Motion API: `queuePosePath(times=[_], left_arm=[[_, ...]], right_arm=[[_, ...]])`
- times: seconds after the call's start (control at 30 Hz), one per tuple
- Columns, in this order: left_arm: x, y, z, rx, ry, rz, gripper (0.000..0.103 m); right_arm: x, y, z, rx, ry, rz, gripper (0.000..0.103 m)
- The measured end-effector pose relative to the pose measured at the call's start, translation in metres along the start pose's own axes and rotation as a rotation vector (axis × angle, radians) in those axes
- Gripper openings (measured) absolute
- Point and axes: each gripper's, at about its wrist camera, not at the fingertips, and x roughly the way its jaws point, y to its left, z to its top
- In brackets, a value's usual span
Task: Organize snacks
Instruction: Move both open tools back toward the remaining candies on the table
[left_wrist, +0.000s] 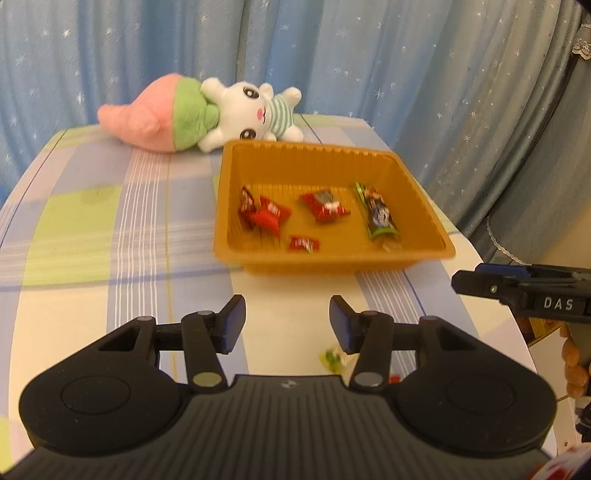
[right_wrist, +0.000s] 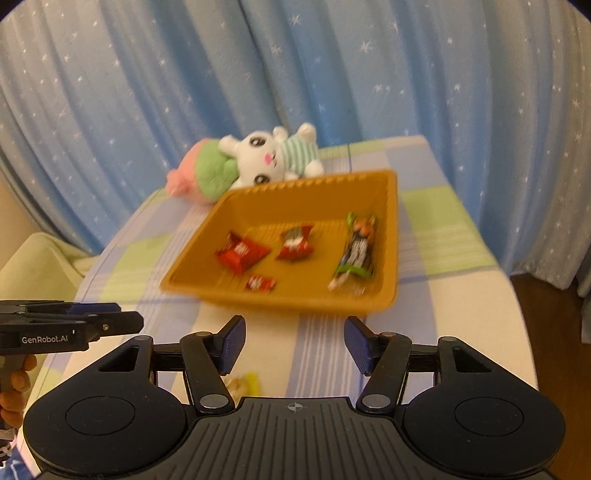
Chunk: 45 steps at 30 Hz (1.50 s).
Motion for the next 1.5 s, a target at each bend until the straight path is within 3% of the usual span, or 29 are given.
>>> queuePosePath(times=[0.47, 0.87, 1.5], left_arm=[[-0.033, -0.006, -0.059, -0.012, 0.044, -0.011, 0.046], [-0.038, -0.004, -0.088, -0.01, 0.079, -0.011, 0.047], [-0.022, -0.018, -0.114, 0.145, 0.126, 0.01, 0.05]], right_arm=[[-0.016, 0.029, -0.056, -0.013, 0.092, 0.043, 0.06], [-0.018, 0.04, -0.091, -0.024, 0.159, 0.04, 0.06], [-0.005, 0.045, -0.114, -0.048, 0.216, -0.014, 0.06]])
